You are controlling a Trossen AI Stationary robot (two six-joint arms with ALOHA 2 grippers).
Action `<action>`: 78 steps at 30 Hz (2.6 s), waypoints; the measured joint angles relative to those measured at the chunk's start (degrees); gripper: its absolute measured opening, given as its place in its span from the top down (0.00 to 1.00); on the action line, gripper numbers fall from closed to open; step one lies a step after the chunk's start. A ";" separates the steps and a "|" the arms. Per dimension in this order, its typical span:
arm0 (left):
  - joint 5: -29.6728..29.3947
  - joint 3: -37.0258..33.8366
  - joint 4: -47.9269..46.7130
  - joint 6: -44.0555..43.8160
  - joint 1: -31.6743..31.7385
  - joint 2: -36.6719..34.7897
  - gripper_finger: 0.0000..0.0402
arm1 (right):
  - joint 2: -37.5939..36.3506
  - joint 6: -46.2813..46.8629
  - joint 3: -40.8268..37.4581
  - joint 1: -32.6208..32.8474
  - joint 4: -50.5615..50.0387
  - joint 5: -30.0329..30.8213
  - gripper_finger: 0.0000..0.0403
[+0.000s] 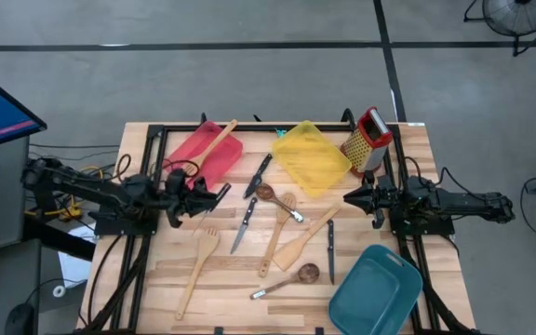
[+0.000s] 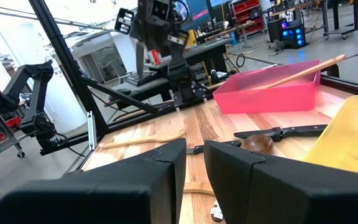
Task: Pick & Place Kitchen Items
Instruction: Put the left black knife into the yellow bin
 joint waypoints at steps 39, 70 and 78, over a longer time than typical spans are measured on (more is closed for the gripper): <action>14.45 0.00 15.58 -4.33 1.79 0.04 0.85 | 0.02 2.64 0.00 -0.01 1.28 0.04 0.82; 3.05 0.02 16.13 3.99 2.40 8.20 0.85 | 0.06 19.21 0.00 0.12 20.84 4.80 0.82; 3.07 0.02 16.94 2.18 4.12 9.03 0.85 | 5.21 21.28 0.12 0.23 27.49 5.88 0.82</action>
